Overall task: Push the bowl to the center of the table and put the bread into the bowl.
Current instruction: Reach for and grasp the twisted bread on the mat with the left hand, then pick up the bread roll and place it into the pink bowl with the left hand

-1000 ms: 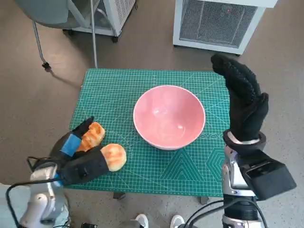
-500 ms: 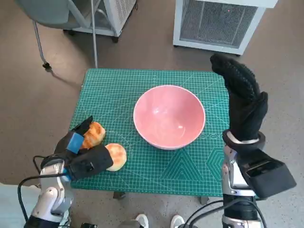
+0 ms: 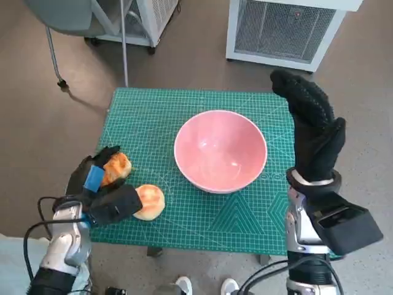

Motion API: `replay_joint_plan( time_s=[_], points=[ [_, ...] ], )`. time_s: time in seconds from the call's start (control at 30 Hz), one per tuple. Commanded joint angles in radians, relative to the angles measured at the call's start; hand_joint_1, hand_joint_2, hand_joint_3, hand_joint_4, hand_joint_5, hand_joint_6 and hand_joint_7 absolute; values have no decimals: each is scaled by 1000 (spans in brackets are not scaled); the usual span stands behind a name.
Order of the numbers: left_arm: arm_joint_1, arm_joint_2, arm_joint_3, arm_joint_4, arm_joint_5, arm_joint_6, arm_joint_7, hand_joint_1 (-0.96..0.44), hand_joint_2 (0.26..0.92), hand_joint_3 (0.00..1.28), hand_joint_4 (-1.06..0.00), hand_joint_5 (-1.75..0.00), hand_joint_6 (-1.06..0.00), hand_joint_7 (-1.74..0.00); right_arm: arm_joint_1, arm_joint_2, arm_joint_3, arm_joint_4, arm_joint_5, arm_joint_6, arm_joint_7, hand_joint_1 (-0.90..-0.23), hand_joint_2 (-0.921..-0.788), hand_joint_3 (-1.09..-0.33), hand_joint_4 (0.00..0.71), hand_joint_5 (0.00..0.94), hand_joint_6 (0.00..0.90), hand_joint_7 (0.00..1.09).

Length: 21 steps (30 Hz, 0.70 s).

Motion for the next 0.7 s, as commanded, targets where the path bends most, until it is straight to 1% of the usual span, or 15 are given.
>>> replay_joint_plan(
  time_s=[0.03,0.07,0.17,0.23,0.3,0.33,0.4,0.43,0.47,0.5,0.53,0.6,0.63,0.67,0.7],
  points=[
    [-16,-8,-21,118,-19,6,4,411,520,834,-657,-1448,-412,-932,19,3,2,-3,9,19,6,-424,-921,-656,339,21,-1,771],
    [-24,-8,-24,133,-21,6,9,410,525,824,-657,-1443,-411,-940,19,3,2,-4,9,20,6,-424,-921,-656,339,22,-1,770],
    [-41,-8,-31,167,-25,2,26,403,574,729,-663,-1401,-406,-964,17,2,1,-3,9,21,6,-424,-921,-656,339,22,-1,770],
    [-46,-6,-33,177,-27,-3,40,394,642,602,-664,-1358,-408,-967,16,1,0,-2,9,20,5,-424,-921,-656,341,24,-1,770],
    [-48,-3,-35,187,-28,-13,58,379,772,381,-643,-1325,-410,-967,15,1,-1,1,8,18,5,-425,-921,-656,346,27,-1,770],
    [-49,0,-34,191,-31,-23,67,374,826,291,-633,-1317,-412,-965,15,1,-1,2,7,16,5,-425,-921,-656,348,28,-1,770],
    [-49,6,-33,196,-37,-42,82,368,872,224,-613,-1321,-422,-957,15,0,-2,5,6,13,5,-425,-921,-655,350,30,-1,771],
    [-48,9,-32,197,-40,-50,88,236,889,209,-618,-1323,-430,-1062,15,-1,-3,7,5,11,5,-426,-921,-655,351,31,-1,771],
    [-46,14,-27,195,-47,-64,97,189,896,204,-620,-1324,-433,-1099,15,-1,-3,7,5,10,5,-427,-921,-655,352,31,-1,771],
    [-44,17,-24,193,-52,-74,103,121,905,184,-623,-1324,-462,-1132,15,-1,-3,8,4,9,5,-428,-921,-654,353,32,-1,771],
    [-42,21,-19,185,-60,-85,107,97,908,177,-624,-1324,-472,-1144,16,-1,-2,8,2,7,4,-428,-921,-654,353,33,-1,771],
    [-39,29,-10,166,-73,-101,110,40,896,181,-624,-1341,-535,-1129,16,0,-1,8,-2,5,3,-429,-921,-654,354,34,-1,772],
    [-37,33,-7,157,-80,-106,111,26,842,267,-624,-1366,-570,-1111,16,0,-1,8,-3,5,2,-430,-921,-654,354,34,-1,772],
    [-34,38,0,139,-87,-112,112,21,819,305,-625,-1375,-583,-1106,16,0,-1,9,-3,4,3,-430,-921,-654,354,35,-1,772],
    [-32,42,5,126,-92,-116,112,14,776,374,-627,-1396,-606,-1093,16,0,-1,9,-2,4,3,-430,-921,-654,354,35,-1,772]
  ],
)
